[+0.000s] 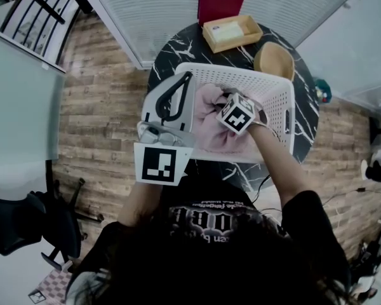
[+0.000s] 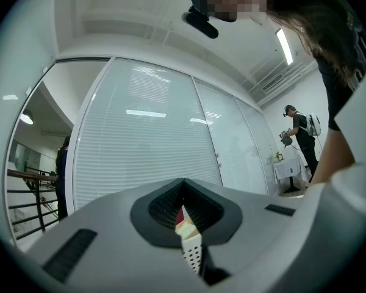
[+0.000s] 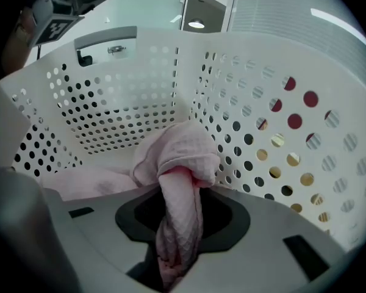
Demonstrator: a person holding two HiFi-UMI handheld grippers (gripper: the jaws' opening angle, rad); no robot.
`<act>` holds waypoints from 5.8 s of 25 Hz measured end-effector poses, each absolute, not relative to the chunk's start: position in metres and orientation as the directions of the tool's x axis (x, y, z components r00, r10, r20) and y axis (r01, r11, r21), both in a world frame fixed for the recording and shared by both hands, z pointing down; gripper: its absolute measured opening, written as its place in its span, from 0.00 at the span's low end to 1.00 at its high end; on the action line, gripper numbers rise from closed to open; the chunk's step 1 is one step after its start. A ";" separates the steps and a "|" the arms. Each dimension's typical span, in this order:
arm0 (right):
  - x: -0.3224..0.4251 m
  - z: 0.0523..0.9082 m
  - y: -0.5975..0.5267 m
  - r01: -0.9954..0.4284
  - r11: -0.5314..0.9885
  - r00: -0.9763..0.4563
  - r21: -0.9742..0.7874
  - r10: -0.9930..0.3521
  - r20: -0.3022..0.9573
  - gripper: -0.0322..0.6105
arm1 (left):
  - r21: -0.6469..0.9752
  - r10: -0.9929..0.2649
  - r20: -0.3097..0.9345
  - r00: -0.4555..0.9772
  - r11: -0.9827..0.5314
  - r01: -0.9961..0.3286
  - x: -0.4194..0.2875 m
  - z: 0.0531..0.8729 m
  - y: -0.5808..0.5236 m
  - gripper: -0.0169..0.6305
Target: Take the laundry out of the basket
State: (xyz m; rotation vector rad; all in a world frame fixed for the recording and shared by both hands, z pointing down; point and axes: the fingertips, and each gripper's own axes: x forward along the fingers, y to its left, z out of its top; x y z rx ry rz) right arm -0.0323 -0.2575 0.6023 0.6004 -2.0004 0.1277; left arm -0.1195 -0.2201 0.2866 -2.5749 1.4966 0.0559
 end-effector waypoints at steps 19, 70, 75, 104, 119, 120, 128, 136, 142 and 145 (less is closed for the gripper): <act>-0.026 0.542 -0.260 -0.583 0.797 -0.479 0.157 -0.493 0.726 0.25 | -0.128 -0.850 -0.143 0.508 -0.493 -0.861 -0.107 0.270 -0.214 0.02; 0.039 0.270 -0.222 -0.880 0.457 -0.457 0.127 -0.889 0.031 0.22 | -0.156 -0.852 -0.238 0.466 -0.440 -0.884 -0.074 0.231 -0.187 0.03; 0.051 0.253 -0.207 -0.893 0.428 -0.434 0.140 -0.901 -0.010 0.22 | -0.159 -0.849 -0.246 0.467 -0.440 -0.884 -0.067 0.224 -0.173 0.03; 0.100 0.223 -0.155 -0.966 0.225 -0.238 0.125 -0.966 -0.097 0.22 | -0.117 -0.767 -0.275 0.580 -0.572 -0.812 -0.027 0.205 -0.150 0.02; 0.124 0.223 -0.146 -0.963 0.230 -0.249 0.138 -0.959 -0.139 0.22 | -0.143 -0.776 -0.272 0.569 -0.552 -0.822 0.000 0.211 -0.139 0.03; 0.129 0.222 -0.146 -0.961 0.239 -0.258 0.137 -0.956 -0.140 0.22 | -0.142 -0.781 -0.272 0.562 -0.546 -0.826 0.006 0.211 -0.138 0.02; 0.191 0.208 -0.143 -0.937 0.316 -0.338 0.146 -0.928 -0.156 0.22 | -0.135 -0.818 -0.284 0.501 -0.483 -0.865 0.069 0.205 -0.131 0.02; 0.248 0.200 -0.149 -0.913 0.378 -0.402 0.155 -0.899 -0.173 0.22 | -0.133 -0.852 -0.303 0.427 -0.405 -0.904 0.120 0.201 -0.130 0.02; 0.286 0.200 -0.146 -0.914 0.378 -0.400 0.147 -0.899 -0.180 0.22 | -0.140 -0.862 -0.297 0.412 -0.387 -0.911 0.150 0.200 -0.123 0.02; 0.304 0.201 -0.144 -0.918 0.370 -0.391 0.141 -0.902 -0.181 0.22 | -0.141 -0.864 -0.294 0.409 -0.384 -0.913 0.163 0.200 -0.121 0.03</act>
